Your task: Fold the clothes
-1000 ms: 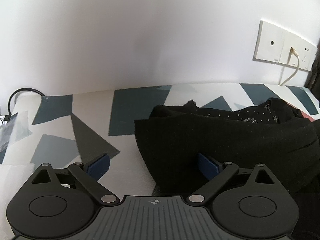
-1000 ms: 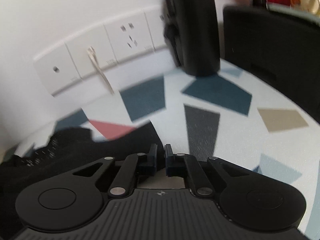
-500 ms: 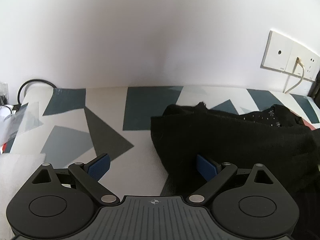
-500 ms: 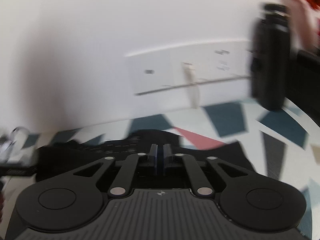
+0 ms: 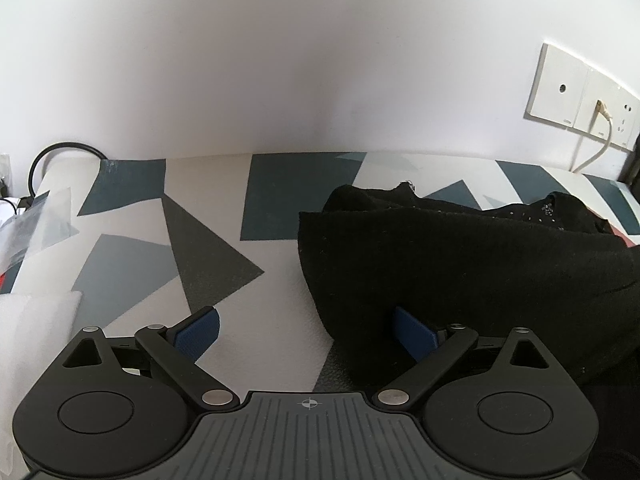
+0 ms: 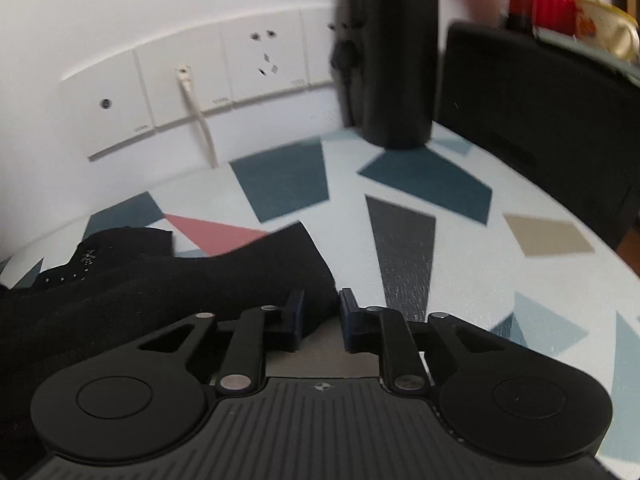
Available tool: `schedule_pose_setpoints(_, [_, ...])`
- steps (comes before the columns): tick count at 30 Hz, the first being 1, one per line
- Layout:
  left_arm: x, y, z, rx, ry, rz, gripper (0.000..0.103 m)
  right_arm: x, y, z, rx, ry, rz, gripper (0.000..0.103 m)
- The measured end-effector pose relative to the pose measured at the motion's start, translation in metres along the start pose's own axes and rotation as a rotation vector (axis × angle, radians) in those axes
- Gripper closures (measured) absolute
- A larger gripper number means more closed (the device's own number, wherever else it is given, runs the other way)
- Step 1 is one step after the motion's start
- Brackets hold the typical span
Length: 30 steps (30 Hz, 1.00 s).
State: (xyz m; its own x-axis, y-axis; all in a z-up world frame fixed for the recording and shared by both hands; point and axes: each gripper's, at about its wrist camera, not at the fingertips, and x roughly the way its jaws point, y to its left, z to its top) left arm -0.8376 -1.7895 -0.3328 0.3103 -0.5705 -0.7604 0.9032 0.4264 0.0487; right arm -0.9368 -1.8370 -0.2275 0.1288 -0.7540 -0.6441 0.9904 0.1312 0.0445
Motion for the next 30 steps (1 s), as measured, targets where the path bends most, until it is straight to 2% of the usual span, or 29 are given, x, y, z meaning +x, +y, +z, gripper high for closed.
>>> schedule_pose_setpoints(1, [0.000, 0.000, 0.000, -0.001, 0.001, 0.000, 0.009, -0.005, 0.003, 0.001, -0.016, -0.028, 0.005, 0.093])
schedule_pose_setpoints(4, [-0.002, 0.000, 0.002, -0.005, 0.000, -0.002, 0.011, -0.022, 0.015, 0.005, -0.034, -0.120, 0.099, 0.094])
schedule_pose_setpoints(7, [-0.002, 0.000, 0.003, -0.009, 0.001, -0.003, 0.011, -0.039, 0.039, 0.005, -0.125, -0.183, 0.238, 0.094])
schedule_pose_setpoints(11, [-0.003, 0.000, 0.001, -0.011, 0.003, -0.002, 0.011, -0.053, 0.074, -0.004, -0.242, -0.184, 0.418, 0.095])
schedule_pose_setpoints(15, [-0.003, 0.001, -0.001, -0.015, 0.005, -0.003, 0.011, -0.052, 0.099, -0.016, -0.322, -0.131, 0.516, 0.095])
schedule_pose_setpoints(19, [-0.003, 0.002, -0.001, -0.018, 0.004, -0.002, 0.011, -0.047, 0.112, -0.026, -0.385, -0.106, 0.541, 0.095])
schedule_pose_setpoints(22, [-0.002, 0.002, -0.002, -0.021, 0.005, -0.003, 0.011, -0.040, 0.109, -0.025, -0.336, -0.070, 0.555, 0.095])
schedule_pose_setpoints(27, [-0.001, 0.003, -0.003, -0.029, 0.006, -0.005, 0.010, -0.043, 0.106, -0.020, -0.332, -0.090, 0.582, 0.095])
schedule_pose_setpoints(30, [-0.001, 0.003, -0.003, -0.033, 0.013, -0.004, 0.007, -0.030, 0.111, -0.018, -0.340, 0.025, 0.620, 0.089])
